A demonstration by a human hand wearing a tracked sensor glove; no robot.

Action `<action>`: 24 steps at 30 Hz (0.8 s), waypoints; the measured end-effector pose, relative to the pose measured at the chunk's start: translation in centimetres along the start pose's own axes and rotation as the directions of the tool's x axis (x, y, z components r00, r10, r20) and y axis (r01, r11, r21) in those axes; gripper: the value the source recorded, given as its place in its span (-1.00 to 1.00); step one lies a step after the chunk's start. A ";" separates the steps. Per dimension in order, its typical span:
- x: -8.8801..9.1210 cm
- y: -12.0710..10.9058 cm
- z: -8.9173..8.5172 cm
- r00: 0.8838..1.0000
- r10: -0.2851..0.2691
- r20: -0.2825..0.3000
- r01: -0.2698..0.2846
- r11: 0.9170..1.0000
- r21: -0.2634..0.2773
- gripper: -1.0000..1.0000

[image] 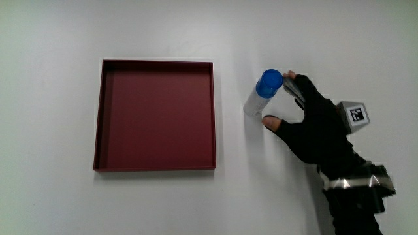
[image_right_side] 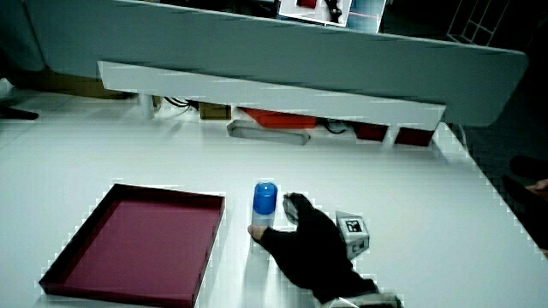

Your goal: Place glue on desk

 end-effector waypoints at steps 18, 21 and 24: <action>-5.6 -10.5 -4.0 0.988 0.141 0.070 -0.140 0.990 -0.015 -1.00; -5.4 -11.4 -4.7 0.989 0.128 0.077 -0.125 0.991 -0.035 -1.00; -5.3 -11.7 -4.8 0.991 0.117 0.070 -0.115 0.993 -0.028 -1.00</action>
